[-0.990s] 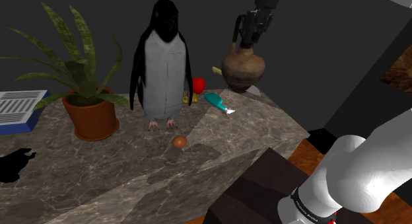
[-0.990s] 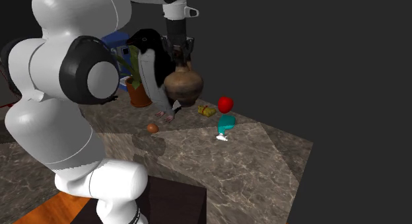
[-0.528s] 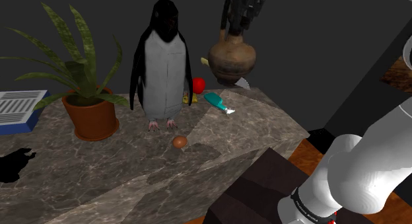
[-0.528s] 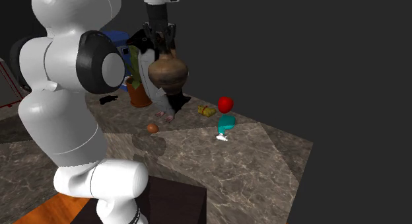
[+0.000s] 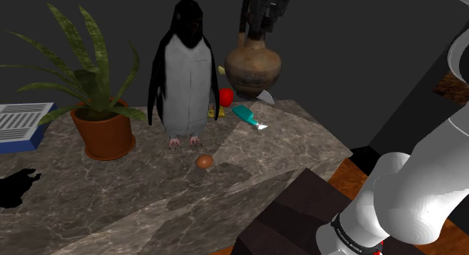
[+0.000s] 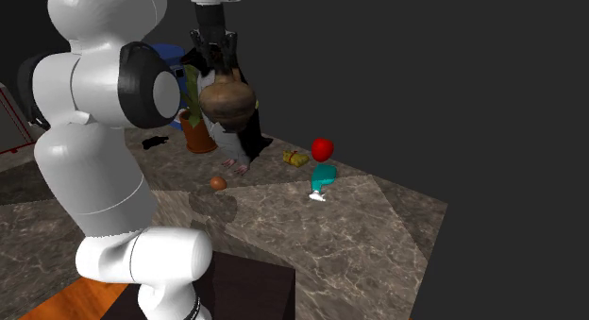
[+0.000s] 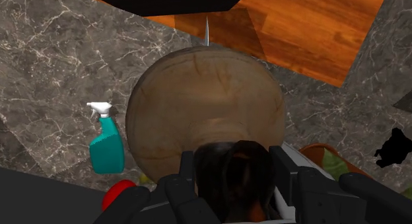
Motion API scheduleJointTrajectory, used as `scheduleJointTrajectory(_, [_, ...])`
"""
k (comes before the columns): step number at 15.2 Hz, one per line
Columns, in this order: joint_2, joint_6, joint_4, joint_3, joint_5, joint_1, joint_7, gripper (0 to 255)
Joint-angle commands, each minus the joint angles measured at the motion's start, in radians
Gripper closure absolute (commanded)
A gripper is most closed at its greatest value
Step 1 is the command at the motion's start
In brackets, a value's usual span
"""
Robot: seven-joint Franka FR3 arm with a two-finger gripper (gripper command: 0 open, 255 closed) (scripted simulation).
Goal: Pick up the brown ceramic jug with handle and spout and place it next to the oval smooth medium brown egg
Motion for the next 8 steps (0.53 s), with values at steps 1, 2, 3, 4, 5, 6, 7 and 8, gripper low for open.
scheduleJointTrajectory(1, [-0.023,0.034,-0.053,0.003,-0.002,0.002,0.004,255])
scheduleJointTrajectory(2, [-0.033,0.051,-0.078,0.003,-0.003,0.002,0.004,255])
scheduleJointTrajectory(3, [-0.041,0.067,-0.103,0.004,-0.004,0.002,0.005,255])
scheduleJointTrajectory(4, [-0.050,0.083,-0.127,0.004,-0.005,0.002,0.005,255])
scheduleJointTrajectory(5, [-0.058,0.098,-0.151,0.005,-0.006,0.002,0.006,255])
scheduleJointTrajectory(6, [-0.065,0.114,-0.174,0.005,-0.007,0.002,0.006,255])
scheduleJointTrajectory(7, [-0.072,0.129,-0.196,0.005,-0.007,0.002,0.006,255])
scheduleJointTrajectory(8, [-0.079,0.144,-0.218,0.006,-0.008,0.002,0.007,255])
